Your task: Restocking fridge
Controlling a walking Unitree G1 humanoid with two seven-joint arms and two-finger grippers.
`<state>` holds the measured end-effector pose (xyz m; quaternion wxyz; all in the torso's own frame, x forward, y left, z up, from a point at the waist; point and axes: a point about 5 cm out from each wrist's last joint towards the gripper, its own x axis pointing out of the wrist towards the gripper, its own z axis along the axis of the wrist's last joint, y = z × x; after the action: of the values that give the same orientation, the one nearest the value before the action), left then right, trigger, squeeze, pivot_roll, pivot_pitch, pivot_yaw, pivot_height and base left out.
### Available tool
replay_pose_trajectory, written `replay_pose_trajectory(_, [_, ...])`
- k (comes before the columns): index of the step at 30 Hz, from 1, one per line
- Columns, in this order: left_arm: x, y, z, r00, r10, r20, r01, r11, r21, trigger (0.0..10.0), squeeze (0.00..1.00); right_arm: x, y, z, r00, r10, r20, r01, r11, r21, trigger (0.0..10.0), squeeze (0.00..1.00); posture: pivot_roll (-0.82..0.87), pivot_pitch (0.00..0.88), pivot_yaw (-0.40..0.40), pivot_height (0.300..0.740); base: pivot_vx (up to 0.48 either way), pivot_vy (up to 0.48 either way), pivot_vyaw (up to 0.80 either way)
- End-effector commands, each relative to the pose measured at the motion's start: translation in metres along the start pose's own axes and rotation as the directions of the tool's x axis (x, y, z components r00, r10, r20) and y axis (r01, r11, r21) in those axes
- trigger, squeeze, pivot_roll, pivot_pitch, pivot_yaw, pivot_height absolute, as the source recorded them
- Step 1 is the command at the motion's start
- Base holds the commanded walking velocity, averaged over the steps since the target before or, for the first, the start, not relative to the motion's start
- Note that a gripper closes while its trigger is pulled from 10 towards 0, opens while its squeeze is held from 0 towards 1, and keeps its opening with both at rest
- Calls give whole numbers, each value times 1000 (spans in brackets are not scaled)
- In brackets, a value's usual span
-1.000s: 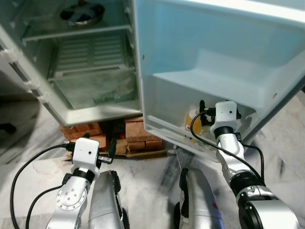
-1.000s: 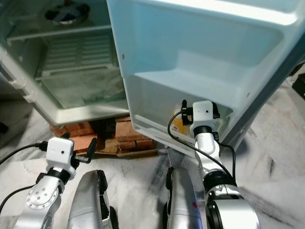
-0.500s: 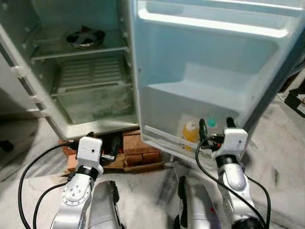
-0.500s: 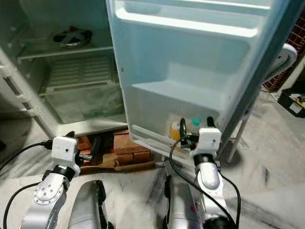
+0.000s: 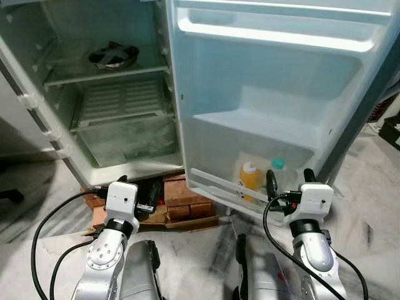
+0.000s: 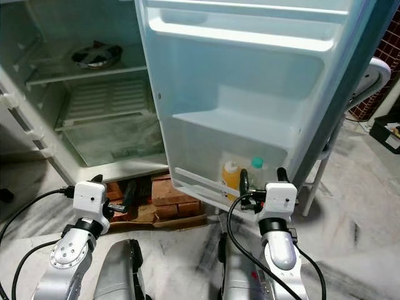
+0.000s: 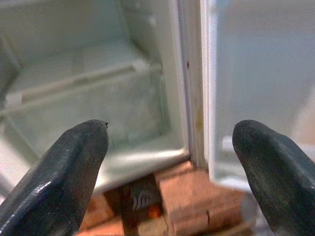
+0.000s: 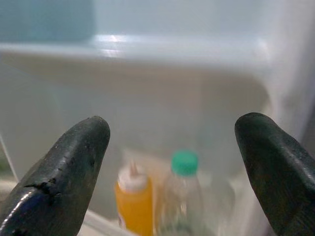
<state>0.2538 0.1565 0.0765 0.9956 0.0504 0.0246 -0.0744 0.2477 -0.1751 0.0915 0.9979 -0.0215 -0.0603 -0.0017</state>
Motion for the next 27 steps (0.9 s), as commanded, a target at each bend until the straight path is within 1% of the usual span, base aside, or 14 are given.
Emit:
replay_pose_trajectory(1, [4, 1, 5, 1000, 15, 24, -15, 1000, -2, 10000, 0, 7, 4, 15, 998, 35, 48, -36, 999, 3, 10000, 0, -42, 0, 63, 594, 0, 0, 0])
replay_pose_trajectory(5, [3, 0, 5, 999, 14, 33, -14, 1000, -4, 10000, 0, 7, 2, 20, 998, 33, 46, -34, 999, 19, 10000, 0, -46, 0, 58, 619, 0, 0, 0])
replay_pose_trajectory(9, [1, 1, -1, 1000, 22, 17, -22, 1000, 3, 10000, 0, 11, 4, 32, 996, 33, 83, -38, 998, 59, 10000, 0, -53, 0, 59, 639, 0, 0, 0])
replay_pose_trajectory(12, [3, -1, 0, 1000, 21, 21, -21, 1000, 1, 10000, 0, 15, 5, 41, 993, 41, 107, -48, 997, 61, 10000, 0, -56, 0, 57, 654, 0, 0, 0])
replay_pose_trajectory(14, [3, -2, 0, 1000, 21, 22, -21, 1000, 0, 10000, 0, 15, 5, 42, 993, 45, 108, -52, 997, 62, 10000, 0, -58, 0, 55, 659, 0, 0, 0])
replay_pose_trajectory(15, [4, -2, 1, 999, 37, 28, -37, 999, 3, 10000, 0, 14, 7, 42, 993, 59, 106, -65, 996, 63, 10000, 0, -62, 0, 51, 669, 0, 0, 0])
replay_pose_trajectory(16, [4, -2, 1, 999, 37, 28, -37, 999, 3, 10000, 0, 14, 7, 42, 993, 59, 106, -65, 996, 63, 10000, 0, -62, 0, 51, 669, 0, 0, 0])
replay_pose_trajectory(17, [4, -1, 0, 998, 58, 22, -58, 998, -5, 10000, 0, 11, 9, 39, 992, 85, 88, -91, 994, 65, 10000, 0, -65, 0, 48, 679, 0, 0, 0])
replay_pose_trajectory(20, [4, -1, -1, 998, 63, 18, -63, 998, -8, 10000, 0, 9, 9, 38, 992, 96, 79, -101, 993, 63, 10000, 0, -65, 0, 48, 684, 0, 0, 0])
replay_pose_trajectory(21, [5, -1, -2, 998, 62, 14, -62, 998, -12, 10000, 0, 4, 8, 33, 992, 113, 52, -116, 991, 62, 10000, 0, -68, 0, 43, 694, 0, 0, 0])
replay_pose_trajectory(24, [5, -2, -3, 998, 59, 14, -59, 998, -11, 10000, 0, 1, 7, 30, 993, 116, 33, -118, 991, 57, 10000, 0, -68, 0, 41, 704, 0, 0, 0])
replay_pose_trajectory(27, [5, -5, -4, 998, 57, 13, -56, 998, -12, 10000, 0, 1, 6, 28, 993, 121, 19, -122, 991, 60, 10000, 0, -70, 0, 38, 729, 0, 0, 0])
